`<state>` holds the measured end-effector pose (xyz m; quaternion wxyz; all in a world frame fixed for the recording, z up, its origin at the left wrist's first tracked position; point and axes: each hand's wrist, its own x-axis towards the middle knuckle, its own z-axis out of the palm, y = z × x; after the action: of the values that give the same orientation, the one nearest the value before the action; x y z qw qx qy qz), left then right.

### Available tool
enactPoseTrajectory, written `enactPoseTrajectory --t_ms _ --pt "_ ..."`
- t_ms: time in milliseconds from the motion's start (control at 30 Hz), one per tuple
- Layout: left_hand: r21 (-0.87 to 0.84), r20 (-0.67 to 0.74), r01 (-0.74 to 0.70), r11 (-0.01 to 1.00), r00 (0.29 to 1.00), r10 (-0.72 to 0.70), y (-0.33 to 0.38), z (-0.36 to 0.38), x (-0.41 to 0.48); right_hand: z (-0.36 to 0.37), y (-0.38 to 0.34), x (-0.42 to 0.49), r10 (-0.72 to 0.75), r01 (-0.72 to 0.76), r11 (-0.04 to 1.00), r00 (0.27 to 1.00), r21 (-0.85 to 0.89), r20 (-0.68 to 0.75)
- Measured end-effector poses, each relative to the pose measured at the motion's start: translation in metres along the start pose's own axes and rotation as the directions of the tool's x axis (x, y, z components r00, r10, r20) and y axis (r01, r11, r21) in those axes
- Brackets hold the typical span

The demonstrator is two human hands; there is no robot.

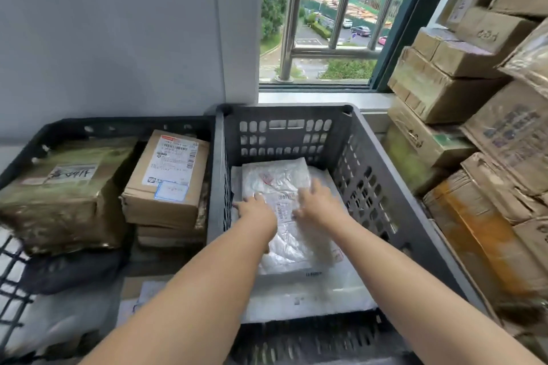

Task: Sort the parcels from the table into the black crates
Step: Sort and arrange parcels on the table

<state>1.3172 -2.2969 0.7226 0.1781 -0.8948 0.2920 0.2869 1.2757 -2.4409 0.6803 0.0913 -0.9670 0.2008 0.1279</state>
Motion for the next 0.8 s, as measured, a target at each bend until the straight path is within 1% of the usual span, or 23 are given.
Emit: enactPoseTrajectory --t_ms 33,67,133,200,367,467,533,600,733,800 --pt "0.023 0.032 -0.006 1.000 0.999 0.005 0.002 0.005 0.006 0.008 0.008 0.003 -0.061 0.066 0.992 0.997 -0.108 0.055" --pt "0.034 0.061 -0.006 0.999 0.998 0.004 0.003 0.010 0.011 0.013 0.014 0.006 -0.110 0.127 0.978 0.988 -0.167 0.110" --pt "0.027 0.069 -0.015 1.000 0.998 0.013 0.004 0.016 0.020 0.019 0.025 0.015 -0.179 0.214 0.959 0.966 -0.187 0.188" --pt "-0.004 0.071 -0.012 1.000 0.997 0.012 0.005 0.020 0.026 0.023 0.032 0.024 -0.215 0.259 0.948 0.950 -0.187 0.225" --pt "-0.053 0.176 0.011 0.999 0.984 -0.002 0.012 0.040 0.043 0.048 0.034 0.028 -0.193 0.253 0.948 0.940 -0.195 0.282" --pt "0.004 0.203 -0.001 1.000 0.979 0.000 0.010 0.035 0.049 0.039 0.034 0.033 -0.220 0.280 0.941 0.933 -0.189 0.286" --pt "0.044 0.168 0.011 0.999 0.986 -0.018 0.008 0.026 0.052 0.029 0.038 0.038 -0.268 0.305 0.940 0.938 -0.155 0.222" --pt "0.044 0.129 0.037 0.998 0.991 -0.043 0.005 0.020 0.057 0.025 0.043 0.043 -0.278 0.306 0.941 0.942 -0.144 0.186" --pt "-0.003 0.141 0.053 0.999 0.989 -0.052 0.006 0.026 0.070 0.041 0.051 0.053 -0.255 0.299 0.945 0.927 -0.131 0.274" --pt "-0.007 0.149 0.065 0.998 0.987 -0.063 0.008 0.032 0.076 0.050 0.053 0.057 -0.244 0.289 0.950 0.924 -0.118 0.295"
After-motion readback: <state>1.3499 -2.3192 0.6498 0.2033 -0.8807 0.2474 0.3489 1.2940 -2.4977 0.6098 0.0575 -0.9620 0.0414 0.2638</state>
